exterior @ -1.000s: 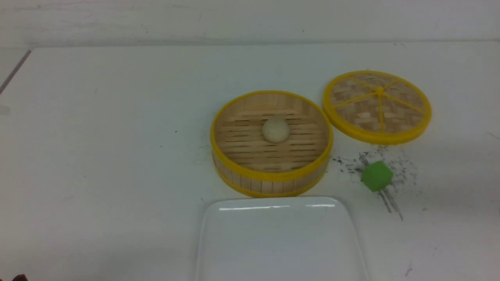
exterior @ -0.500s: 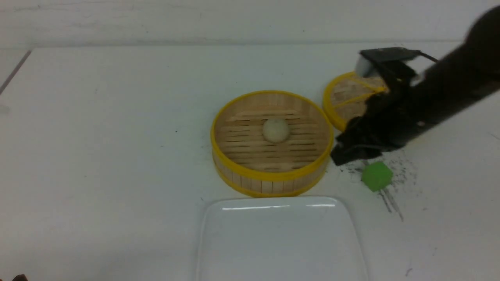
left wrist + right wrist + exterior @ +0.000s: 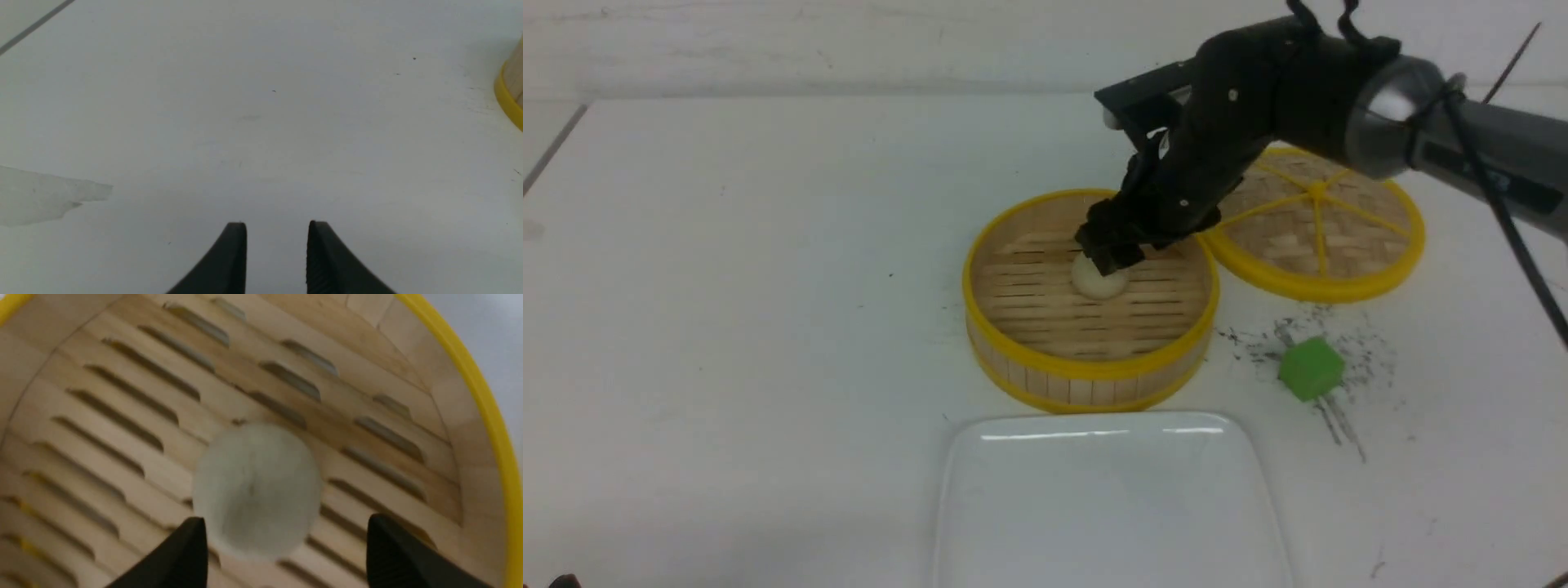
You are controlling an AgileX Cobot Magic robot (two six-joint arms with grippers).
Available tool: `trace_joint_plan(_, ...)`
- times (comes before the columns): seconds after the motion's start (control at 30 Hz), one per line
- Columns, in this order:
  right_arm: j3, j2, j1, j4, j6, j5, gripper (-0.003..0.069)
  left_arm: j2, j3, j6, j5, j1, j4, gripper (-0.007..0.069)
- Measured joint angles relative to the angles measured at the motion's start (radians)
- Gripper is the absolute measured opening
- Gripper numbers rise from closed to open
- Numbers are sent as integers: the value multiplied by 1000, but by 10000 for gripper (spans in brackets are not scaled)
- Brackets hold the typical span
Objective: Put the steamed buns into the plate on the white tablecloth.
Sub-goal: 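Reach toward a bun in the bamboo steamer with the right gripper, then move the steamed bun from the bamboo steamer onto the white plate with the right gripper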
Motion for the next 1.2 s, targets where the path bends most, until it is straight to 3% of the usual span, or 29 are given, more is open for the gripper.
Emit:
trace_joint_plan(0.1, -5, 34, 1, 0, 3, -44, 503, 0, 0, 0, 0, 0, 0, 241)
trace_joint_plan(0.2, -5, 67, 1, 3, 7, -78, 445, 0, 0, 0, 0, 0, 0, 241)
trace_joint_plan(0.27, -6, 72, 1, 10, 8, -78, 362, 0, 0, 0, 0, 0, 0, 241)
trace_joint_plan(0.37, -7, 61, 1, 19, 8, -67, 153, 0, 0, 0, 0, 0, 0, 241)
trace_joint_plan(0.4, -7, 59, 1, 19, 8, -65, 139, 0, 0, 0, 0, 0, 0, 241)
trace_joint_plan(0.43, -7, 40, 1, 25, 7, -46, 55, 0, 0, 0, 0, 0, 0, 241)
trace_joint_plan(0.47, -7, 16, 1, 31, 7, -19, 25, 0, 0, 0, 0, 0, 0, 241)
trace_joint_plan(0.77, 10, -358, 1, 85, 1, 390, 22, 0, 0, 0, 0, 0, 0, 241)
trace_joint_plan(0.83, 56, -444, 5, 111, 0, 406, 22, 0, 0, 0, 0, 0, 0, 241)
trace_joint_plan(1.03, 363, -627, 76, 175, 1, 405, 22, 0, 0, 0, 0, 0, 0, 241)
trace_joint_plan(1.2, 784, -674, 191, 227, 20, 69, 34, 0, 0, 0, 0, 0, 0, 241)
